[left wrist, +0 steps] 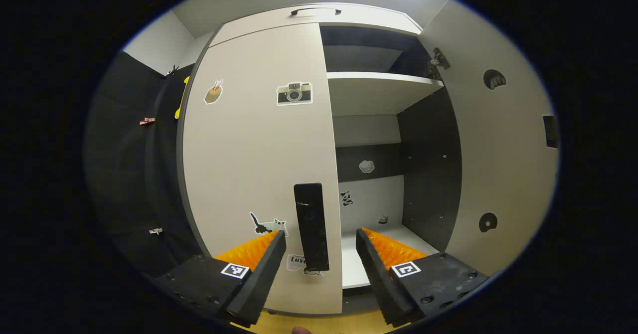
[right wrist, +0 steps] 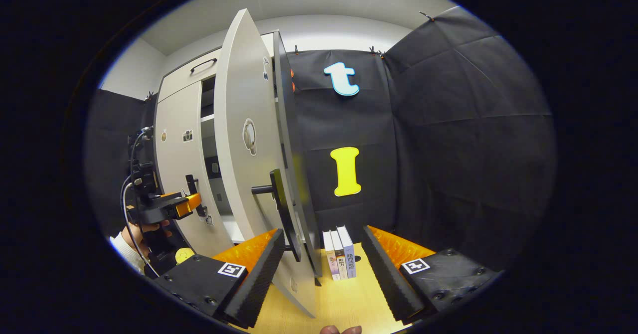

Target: Open the right door of the double-door shoe cabinet with the right hand, and open the left door with the left hand.

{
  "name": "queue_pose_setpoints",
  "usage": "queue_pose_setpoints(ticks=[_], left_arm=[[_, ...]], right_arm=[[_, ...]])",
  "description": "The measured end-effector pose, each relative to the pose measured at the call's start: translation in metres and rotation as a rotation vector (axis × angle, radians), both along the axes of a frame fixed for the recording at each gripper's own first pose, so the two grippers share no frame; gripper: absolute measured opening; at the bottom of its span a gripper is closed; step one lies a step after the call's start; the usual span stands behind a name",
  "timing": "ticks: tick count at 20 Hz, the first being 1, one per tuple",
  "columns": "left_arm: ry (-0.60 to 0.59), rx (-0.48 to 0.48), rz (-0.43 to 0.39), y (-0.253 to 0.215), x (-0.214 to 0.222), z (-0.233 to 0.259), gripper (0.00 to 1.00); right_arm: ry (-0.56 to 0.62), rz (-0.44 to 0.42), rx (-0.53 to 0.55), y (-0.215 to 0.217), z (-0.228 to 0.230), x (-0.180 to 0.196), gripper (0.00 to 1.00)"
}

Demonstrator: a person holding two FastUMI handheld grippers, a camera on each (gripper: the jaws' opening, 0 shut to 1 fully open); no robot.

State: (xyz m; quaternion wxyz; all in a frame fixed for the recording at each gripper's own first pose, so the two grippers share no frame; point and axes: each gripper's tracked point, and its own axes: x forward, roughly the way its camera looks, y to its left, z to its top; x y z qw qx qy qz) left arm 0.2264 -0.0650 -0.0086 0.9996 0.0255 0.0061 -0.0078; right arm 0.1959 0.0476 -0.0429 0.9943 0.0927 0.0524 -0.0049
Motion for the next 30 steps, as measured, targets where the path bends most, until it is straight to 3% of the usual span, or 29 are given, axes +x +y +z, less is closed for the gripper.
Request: queue_pose_setpoints(ticks=[5, 9, 10, 21, 26, 30], left_arm=[[-0.003, 0.015, 0.038, 0.009, 0.027, -0.004, 0.69], [0.0, 0.026, 0.029, 0.008, 0.04, -0.006, 0.48], [-0.002, 0.017, 0.032, 0.008, 0.042, -0.007, 0.39], [-0.03, -0.056, 0.005, 0.008, 0.042, -0.008, 0.36], [0.017, -0.056, -0.002, 0.009, 0.04, -0.013, 0.23], [0.025, -0.08, -0.036, 0.014, 0.022, -0.013, 0.22]], right_arm=[[-0.006, -0.021, -0.022, -0.01, -0.001, 0.003, 0.98], [0.002, -0.04, -0.029, -0.02, -0.002, 0.004, 0.98], [0.003, -0.043, -0.029, -0.02, -0.003, 0.004, 0.98], [0.005, -0.061, -0.048, -0.023, -0.002, -0.002, 0.97], [-0.018, -0.037, -0.066, -0.017, 0.004, -0.003, 0.97], [-0.036, -0.045, -0.056, -0.014, 0.007, -0.007, 0.97]])
